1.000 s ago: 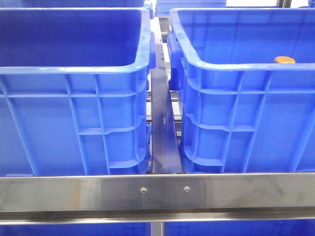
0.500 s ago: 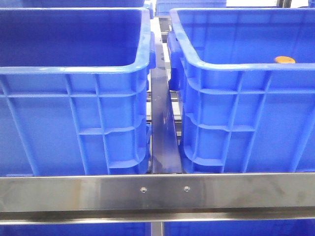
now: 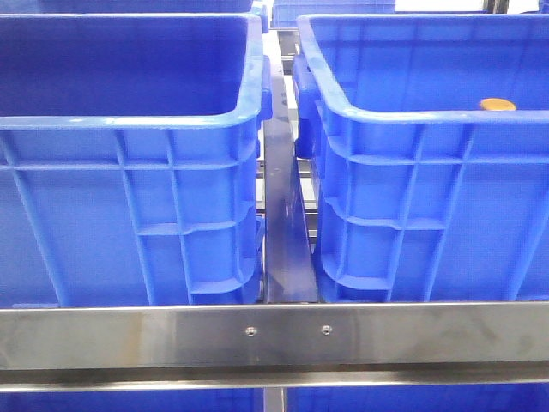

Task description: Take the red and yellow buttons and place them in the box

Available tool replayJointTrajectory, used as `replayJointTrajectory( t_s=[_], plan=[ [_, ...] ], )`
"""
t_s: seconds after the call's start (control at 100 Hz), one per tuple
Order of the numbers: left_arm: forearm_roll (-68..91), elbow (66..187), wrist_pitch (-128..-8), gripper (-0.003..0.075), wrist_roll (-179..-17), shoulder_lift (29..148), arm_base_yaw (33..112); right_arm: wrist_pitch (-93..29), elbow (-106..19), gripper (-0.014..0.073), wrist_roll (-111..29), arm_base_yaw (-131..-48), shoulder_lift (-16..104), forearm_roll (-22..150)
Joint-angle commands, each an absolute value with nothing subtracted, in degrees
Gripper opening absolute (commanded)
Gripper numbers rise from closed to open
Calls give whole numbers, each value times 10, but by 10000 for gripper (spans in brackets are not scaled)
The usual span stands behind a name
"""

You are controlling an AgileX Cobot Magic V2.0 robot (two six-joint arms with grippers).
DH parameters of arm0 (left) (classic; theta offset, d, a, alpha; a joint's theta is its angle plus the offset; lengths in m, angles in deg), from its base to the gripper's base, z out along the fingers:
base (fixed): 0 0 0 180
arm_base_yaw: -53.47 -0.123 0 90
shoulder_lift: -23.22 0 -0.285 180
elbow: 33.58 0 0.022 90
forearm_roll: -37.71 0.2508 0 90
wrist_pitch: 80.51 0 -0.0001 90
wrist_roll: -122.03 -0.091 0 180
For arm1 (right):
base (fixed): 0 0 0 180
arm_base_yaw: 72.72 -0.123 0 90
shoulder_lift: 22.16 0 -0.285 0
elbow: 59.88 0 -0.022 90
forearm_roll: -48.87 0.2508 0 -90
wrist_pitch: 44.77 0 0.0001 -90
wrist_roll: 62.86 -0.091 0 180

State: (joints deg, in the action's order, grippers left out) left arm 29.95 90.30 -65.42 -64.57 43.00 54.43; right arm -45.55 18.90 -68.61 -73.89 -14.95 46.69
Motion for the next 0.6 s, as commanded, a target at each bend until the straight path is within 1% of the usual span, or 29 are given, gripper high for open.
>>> replayJointTrajectory(
  t_s=[0.0,0.19,0.44,0.52,0.59],
  plan=[
    [355,888,-728,-19,-584,414,548,-504,189,-67,-688,-740,-162,462],
    [426,800,-805,-19,-553,358,548,-504,189,-67,-688,-740,-162,462],
    [441,705,-841,-19,-552,292,548,-504,189,-67,-688,-740,-162,462],
    [441,687,-863,-19,-552,289,548,-504,189,-67,-688,-740,-162,462],
    [442,688,-849,-19,-552,289,548,-504,189,-67,-688,-740,-162,462]
  ],
)
